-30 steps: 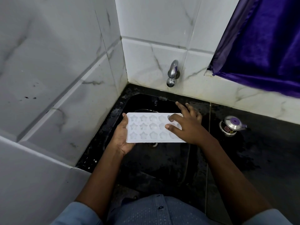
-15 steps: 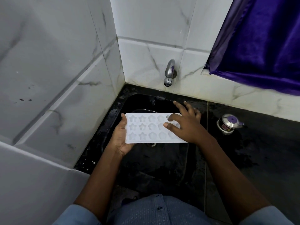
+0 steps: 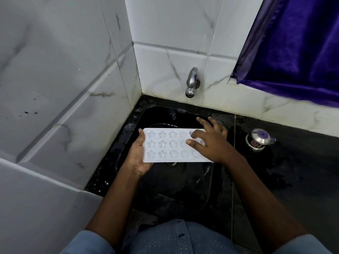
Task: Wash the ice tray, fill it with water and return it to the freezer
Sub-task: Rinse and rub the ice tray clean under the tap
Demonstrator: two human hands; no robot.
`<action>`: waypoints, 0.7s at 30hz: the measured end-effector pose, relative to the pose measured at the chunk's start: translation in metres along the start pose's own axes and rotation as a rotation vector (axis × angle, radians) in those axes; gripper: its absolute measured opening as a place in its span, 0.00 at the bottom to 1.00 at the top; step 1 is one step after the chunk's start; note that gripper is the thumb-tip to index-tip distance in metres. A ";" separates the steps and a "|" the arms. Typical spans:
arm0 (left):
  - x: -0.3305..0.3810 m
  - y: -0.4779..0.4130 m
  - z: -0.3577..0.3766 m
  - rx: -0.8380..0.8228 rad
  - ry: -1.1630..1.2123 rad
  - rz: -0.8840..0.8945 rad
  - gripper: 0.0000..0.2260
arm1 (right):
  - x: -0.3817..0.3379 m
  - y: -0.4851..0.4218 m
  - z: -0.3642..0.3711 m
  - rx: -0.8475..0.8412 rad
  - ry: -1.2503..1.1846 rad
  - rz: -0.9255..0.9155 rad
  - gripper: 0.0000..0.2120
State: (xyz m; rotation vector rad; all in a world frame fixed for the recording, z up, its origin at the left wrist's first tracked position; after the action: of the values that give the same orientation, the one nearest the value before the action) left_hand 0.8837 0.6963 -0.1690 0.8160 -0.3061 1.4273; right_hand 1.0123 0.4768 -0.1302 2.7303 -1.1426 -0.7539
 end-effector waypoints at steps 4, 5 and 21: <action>0.000 -0.002 -0.002 0.000 -0.001 -0.001 0.34 | -0.002 0.000 -0.002 0.021 -0.022 0.005 0.21; 0.000 -0.002 -0.003 -0.003 -0.003 -0.003 0.35 | -0.002 0.000 -0.002 0.003 -0.011 0.012 0.21; 0.000 -0.001 -0.001 0.029 -0.014 0.001 0.35 | 0.000 0.000 0.000 0.026 0.010 -0.013 0.21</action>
State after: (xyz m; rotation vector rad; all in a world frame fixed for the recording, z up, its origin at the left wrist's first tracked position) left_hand 0.8841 0.6968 -0.1703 0.8500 -0.2972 1.4308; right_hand 1.0121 0.4770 -0.1302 2.7622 -1.1414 -0.7306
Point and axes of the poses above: each hand's wrist, its own y-axis away from the middle knuckle, its own z-axis out of the palm, x = y × z, the point moved 2 cm from there along -y, towards the middle knuckle, and after that the axes turned 13 degrees about -x, right-handed, at the moved point
